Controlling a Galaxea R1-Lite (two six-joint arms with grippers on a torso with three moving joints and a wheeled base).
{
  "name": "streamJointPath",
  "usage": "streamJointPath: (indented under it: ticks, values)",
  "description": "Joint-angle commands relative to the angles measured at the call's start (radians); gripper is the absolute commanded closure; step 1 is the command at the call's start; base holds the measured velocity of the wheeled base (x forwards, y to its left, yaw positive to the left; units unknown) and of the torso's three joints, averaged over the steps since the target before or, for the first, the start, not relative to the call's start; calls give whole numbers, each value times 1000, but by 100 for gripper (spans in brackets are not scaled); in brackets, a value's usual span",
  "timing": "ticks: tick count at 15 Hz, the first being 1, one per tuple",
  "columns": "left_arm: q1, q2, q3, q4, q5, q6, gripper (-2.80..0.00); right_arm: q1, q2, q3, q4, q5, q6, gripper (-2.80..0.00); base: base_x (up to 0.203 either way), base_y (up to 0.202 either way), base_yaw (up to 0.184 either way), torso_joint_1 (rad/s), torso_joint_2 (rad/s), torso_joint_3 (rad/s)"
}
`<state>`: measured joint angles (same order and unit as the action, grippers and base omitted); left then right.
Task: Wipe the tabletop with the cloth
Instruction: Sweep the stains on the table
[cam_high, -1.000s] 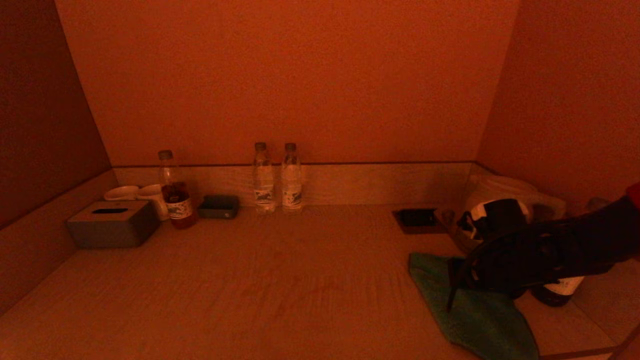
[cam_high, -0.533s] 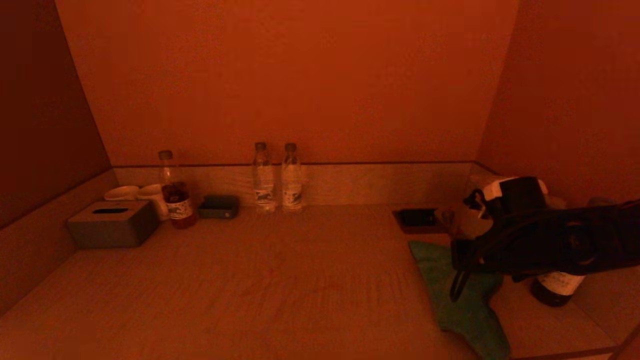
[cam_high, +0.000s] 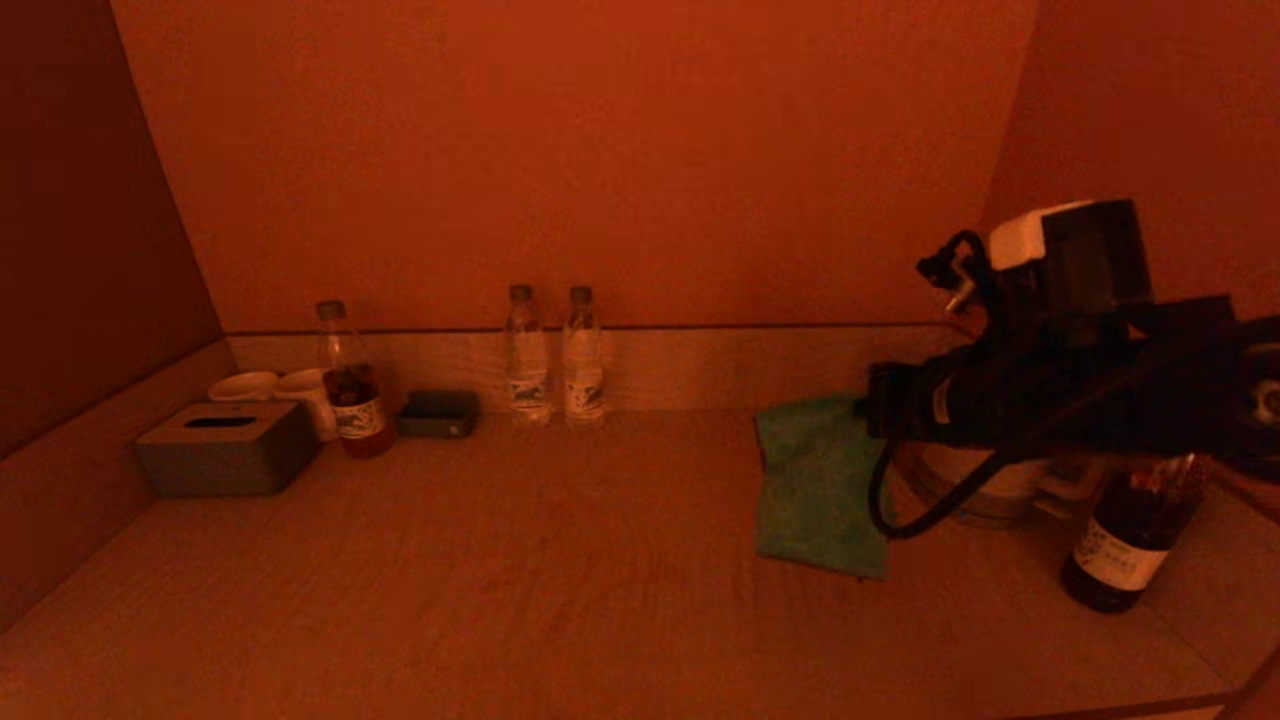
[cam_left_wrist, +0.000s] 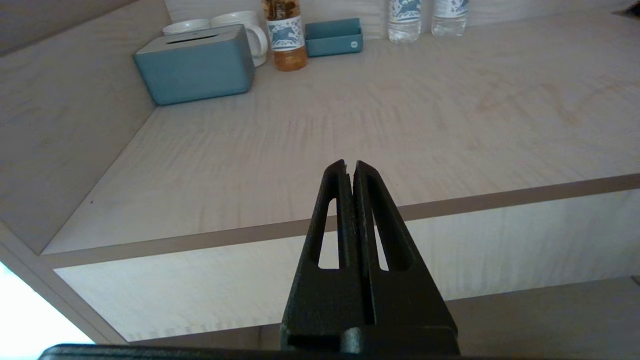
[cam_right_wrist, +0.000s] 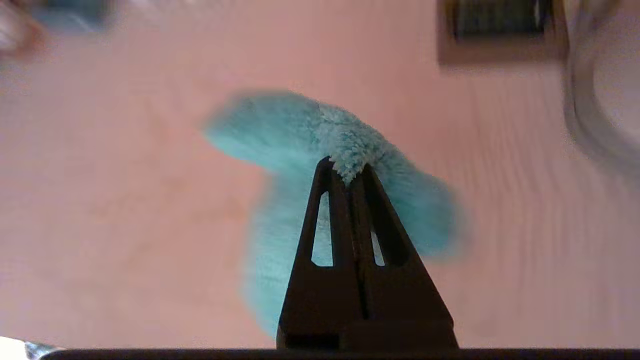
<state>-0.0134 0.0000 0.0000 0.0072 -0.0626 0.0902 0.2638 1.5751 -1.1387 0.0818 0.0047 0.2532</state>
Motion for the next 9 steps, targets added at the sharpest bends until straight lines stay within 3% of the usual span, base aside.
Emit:
streamJointPath:
  ticks: [1, 3, 9]
  values:
    - [0, 0, 0, 0, 0, 0, 0, 38, 17, -135, 157, -7, 69, 0, 0, 0, 0, 0, 0, 0]
    - [0, 0, 0, 0, 0, 0, 0, 68, 56, -218, 253, -11, 125, 0, 0, 0, 0, 0, 0, 0]
    - [1, 0, 0, 0, 0, 0, 0, 97, 159, -272, 266, -12, 136, 0, 0, 0, 0, 0, 0, 0]
